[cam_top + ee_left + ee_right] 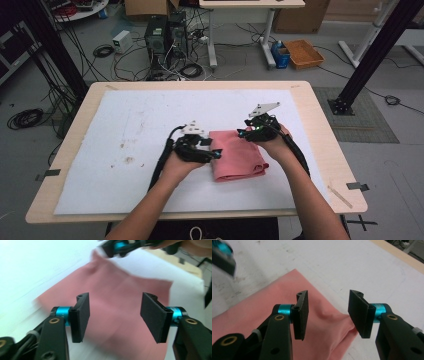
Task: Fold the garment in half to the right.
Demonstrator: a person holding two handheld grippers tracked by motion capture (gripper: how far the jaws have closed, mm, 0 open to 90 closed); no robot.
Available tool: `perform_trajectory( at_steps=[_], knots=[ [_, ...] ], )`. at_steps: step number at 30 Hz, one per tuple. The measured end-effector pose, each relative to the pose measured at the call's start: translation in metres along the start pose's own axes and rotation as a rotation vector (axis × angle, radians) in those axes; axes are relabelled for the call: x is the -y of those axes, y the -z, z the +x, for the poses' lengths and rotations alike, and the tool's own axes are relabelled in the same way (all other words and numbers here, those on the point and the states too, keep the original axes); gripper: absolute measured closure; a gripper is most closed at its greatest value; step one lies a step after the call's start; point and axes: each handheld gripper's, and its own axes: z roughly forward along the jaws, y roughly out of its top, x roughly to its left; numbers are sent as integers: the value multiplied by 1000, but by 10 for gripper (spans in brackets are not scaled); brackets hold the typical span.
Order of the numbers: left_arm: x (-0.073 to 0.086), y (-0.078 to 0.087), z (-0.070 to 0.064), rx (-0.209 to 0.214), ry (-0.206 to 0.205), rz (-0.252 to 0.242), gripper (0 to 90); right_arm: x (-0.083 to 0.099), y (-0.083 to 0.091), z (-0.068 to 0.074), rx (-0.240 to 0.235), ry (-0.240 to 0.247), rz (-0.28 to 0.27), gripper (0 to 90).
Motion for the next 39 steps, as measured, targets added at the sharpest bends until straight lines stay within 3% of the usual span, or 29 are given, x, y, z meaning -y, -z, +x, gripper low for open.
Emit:
perform_trajectory(
  at_steps=[4,7,10,15,22,25,28,32,34,39],
  knots=[
    [27,26,14,-65,20,19,389,-3,-9,5,-23,17,9,564],
    [45,39,21,-85,37,28,382,-10,-22,9,-50,9,16,565],
    [63,50,29,-151,33,61,380,-17,-37,14,-66,2,32,560],
    [75,66,45,-245,93,28,363,-25,-57,20,-65,19,80,616],
    [77,67,44,-253,77,28,361,-24,-85,35,-55,87,179,726],
    [79,68,44,-253,86,22,361,-28,-90,43,-51,106,172,751],
    [79,70,44,-252,93,14,361,-34,-89,45,-75,107,158,699],
    [78,71,44,-251,97,0,361,-35,-64,27,-50,43,73,690],
    [77,72,44,-255,92,-6,361,-27,-52,15,-40,15,56,695],
    [75,73,44,-260,89,-29,361,7,-38,-8,8,-37,104,706]
  ],
)
